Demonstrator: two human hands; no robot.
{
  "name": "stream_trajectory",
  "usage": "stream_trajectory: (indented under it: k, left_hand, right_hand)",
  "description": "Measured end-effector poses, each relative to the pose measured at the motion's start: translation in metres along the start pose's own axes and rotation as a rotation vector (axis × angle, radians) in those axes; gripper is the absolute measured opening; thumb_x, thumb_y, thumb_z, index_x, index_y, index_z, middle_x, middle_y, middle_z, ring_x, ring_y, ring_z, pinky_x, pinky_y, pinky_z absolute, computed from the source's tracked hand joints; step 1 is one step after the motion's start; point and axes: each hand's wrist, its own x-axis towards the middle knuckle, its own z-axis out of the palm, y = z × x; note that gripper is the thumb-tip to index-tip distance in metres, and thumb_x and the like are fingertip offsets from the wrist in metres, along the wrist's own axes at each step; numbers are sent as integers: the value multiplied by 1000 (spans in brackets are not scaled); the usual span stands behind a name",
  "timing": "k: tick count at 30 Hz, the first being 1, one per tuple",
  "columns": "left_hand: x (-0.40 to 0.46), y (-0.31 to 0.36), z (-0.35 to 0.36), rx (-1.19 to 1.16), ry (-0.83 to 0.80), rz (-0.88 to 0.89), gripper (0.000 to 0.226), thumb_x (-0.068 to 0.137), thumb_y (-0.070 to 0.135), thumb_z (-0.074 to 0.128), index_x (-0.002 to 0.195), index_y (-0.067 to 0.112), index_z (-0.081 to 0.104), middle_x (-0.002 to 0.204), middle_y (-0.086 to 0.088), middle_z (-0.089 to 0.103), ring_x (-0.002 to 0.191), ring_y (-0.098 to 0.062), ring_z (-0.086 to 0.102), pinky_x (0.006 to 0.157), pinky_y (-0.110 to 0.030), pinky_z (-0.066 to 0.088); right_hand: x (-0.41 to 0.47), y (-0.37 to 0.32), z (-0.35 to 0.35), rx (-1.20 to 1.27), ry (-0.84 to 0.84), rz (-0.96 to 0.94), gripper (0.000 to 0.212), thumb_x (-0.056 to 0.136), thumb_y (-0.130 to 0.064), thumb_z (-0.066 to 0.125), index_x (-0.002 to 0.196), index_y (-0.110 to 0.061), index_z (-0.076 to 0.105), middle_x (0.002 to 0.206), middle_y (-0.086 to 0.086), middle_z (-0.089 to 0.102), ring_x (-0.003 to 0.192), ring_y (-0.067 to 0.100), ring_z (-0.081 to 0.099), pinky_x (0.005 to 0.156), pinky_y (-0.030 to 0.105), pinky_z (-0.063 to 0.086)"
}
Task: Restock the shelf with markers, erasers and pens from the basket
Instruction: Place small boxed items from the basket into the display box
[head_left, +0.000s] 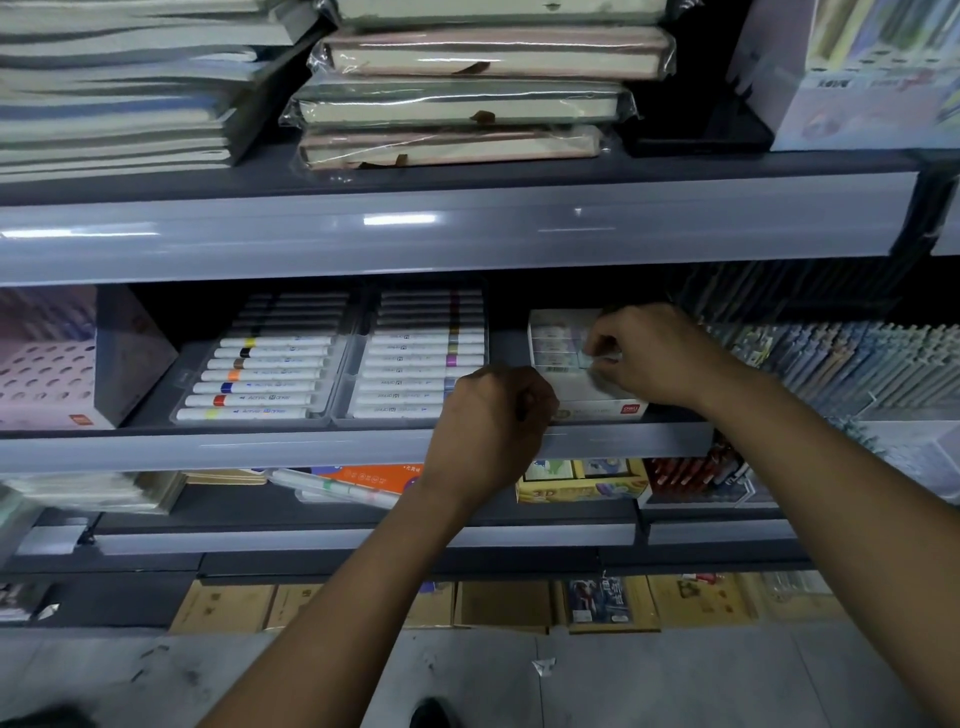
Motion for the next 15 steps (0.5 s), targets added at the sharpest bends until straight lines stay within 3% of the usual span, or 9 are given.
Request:
stream_trajectory:
  k: [9,15]
  left_hand:
    - [-2,1,2,9,21,-1,14,98,15,68,88,22,76,84,6,71,72,-9,63,65,-27,51]
    - [-5,6,3,38,37,-5,13,99,17,67,93,20,77,91,2,73,75,-12,66,68,-32,55]
  right_hand:
    - [-3,-5,0,-23,11,-12,8,87,-20,77,94,-23,82,101,-2,77,90,19,70,82,35,59]
    - [-4,-10,-4,-86,-50,-25,8,89,-17,71,85,-18,78,93,3,73,85,22,68,79,42,60]
